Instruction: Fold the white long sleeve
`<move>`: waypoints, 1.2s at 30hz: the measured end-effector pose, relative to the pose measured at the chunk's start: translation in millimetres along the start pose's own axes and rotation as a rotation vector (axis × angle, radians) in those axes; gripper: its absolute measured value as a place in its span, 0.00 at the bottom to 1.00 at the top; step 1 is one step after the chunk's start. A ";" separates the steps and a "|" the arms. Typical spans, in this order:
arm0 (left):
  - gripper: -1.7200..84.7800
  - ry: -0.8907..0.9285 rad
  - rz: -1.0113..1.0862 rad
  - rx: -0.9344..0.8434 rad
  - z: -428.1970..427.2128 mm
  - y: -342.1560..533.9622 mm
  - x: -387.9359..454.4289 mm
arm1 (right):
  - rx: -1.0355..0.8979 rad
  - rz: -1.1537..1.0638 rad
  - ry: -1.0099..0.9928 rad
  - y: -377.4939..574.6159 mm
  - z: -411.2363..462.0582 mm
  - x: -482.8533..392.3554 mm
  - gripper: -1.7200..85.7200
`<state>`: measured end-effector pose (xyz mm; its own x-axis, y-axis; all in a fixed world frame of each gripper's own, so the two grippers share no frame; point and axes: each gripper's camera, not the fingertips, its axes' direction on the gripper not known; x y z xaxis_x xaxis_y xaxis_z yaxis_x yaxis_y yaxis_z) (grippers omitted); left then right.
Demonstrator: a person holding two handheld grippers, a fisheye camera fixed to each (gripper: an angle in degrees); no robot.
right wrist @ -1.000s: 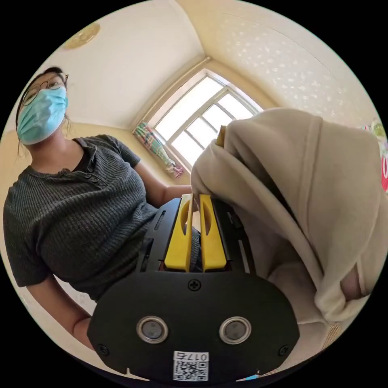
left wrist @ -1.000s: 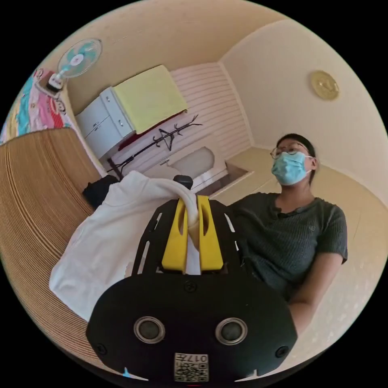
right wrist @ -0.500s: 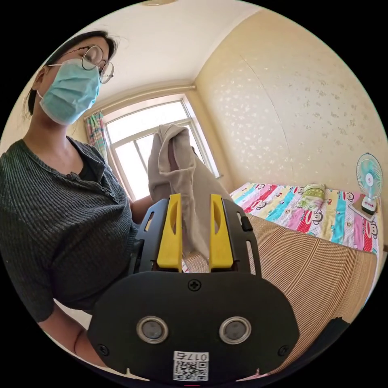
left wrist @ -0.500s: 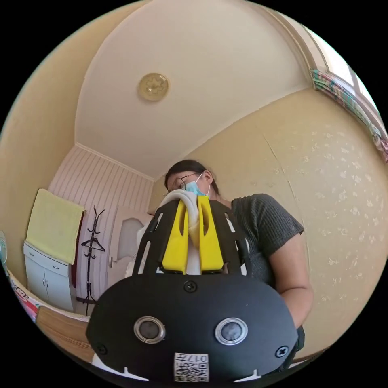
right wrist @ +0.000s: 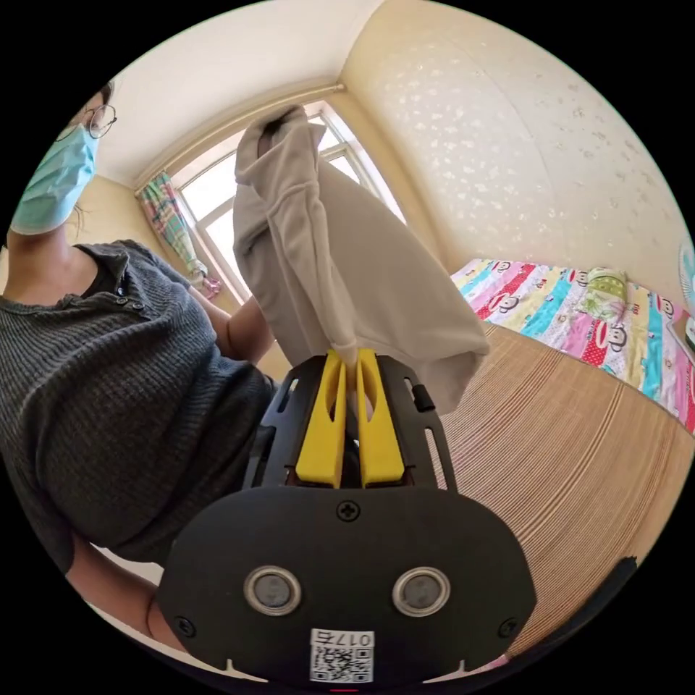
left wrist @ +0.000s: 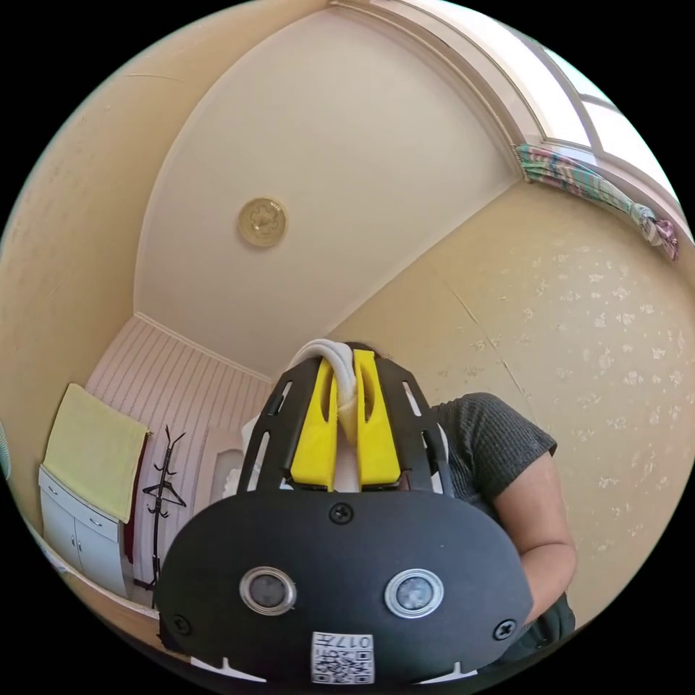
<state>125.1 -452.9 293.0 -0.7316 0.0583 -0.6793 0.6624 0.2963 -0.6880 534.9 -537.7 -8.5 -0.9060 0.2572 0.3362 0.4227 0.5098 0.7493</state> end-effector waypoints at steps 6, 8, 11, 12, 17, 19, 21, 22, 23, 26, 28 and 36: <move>0.07 -0.266 -0.109 -0.220 0.0 -29.7 20.8 | 0.207 0.115 0.399 -25.9 -66.9 -5.0 0.06; 0.07 -0.387 -0.161 -0.323 0.3 -35.1 23.7 | 0.265 0.103 0.516 -41.2 -85.9 -19.0 0.06; 0.07 -0.625 -0.255 -0.435 -9.0 -37.6 24.4 | 0.337 0.087 0.574 -54.1 -98.1 -34.7 0.06; 0.06 -0.675 -0.317 -0.474 -14.4 -35.6 19.9 | 0.344 0.087 0.584 -56.5 -99.0 -36.8 0.06; 0.05 -0.889 -0.474 -0.767 -9.1 -16.4 1.3 | 0.342 0.062 0.619 -65.8 -102.2 -47.7 0.06; 0.05 -0.883 -0.490 -0.824 0.2 -5.5 -2.2 | 0.348 0.060 0.592 -60.5 -106.3 -48.6 0.06; 0.04 -0.800 -0.463 -0.801 15.5 5.5 2.3 | 0.363 0.054 0.549 -51.5 -114.2 -51.5 0.06; 0.04 -0.782 -0.451 -0.797 20.9 7.2 4.4 | 0.378 0.033 0.517 -44.7 -121.7 -56.0 0.06; 0.04 -0.762 -0.406 -0.797 34.7 8.7 10.1 | 0.388 -0.006 0.484 -39.5 -130.3 -62.1 0.06; 0.04 -0.759 -0.274 -0.820 75.0 0.0 20.4 | 0.392 -0.064 0.450 -43.3 -152.4 -74.0 0.06; 0.04 -0.749 -0.220 -0.842 97.0 -14.9 16.7 | 0.389 -0.072 0.463 -57.7 -162.4 -76.3 0.06; 0.05 -1.004 -0.565 -0.866 36.3 -87.9 -127.8 | 0.142 0.216 0.528 -166.9 -141.0 70.8 0.06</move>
<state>166.3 -521.0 431.1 -0.1958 -0.8355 -0.5135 -0.2430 0.5486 -0.8000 397.2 -720.4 -29.3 -0.6716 -0.0574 0.7387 0.5649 0.6054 0.5606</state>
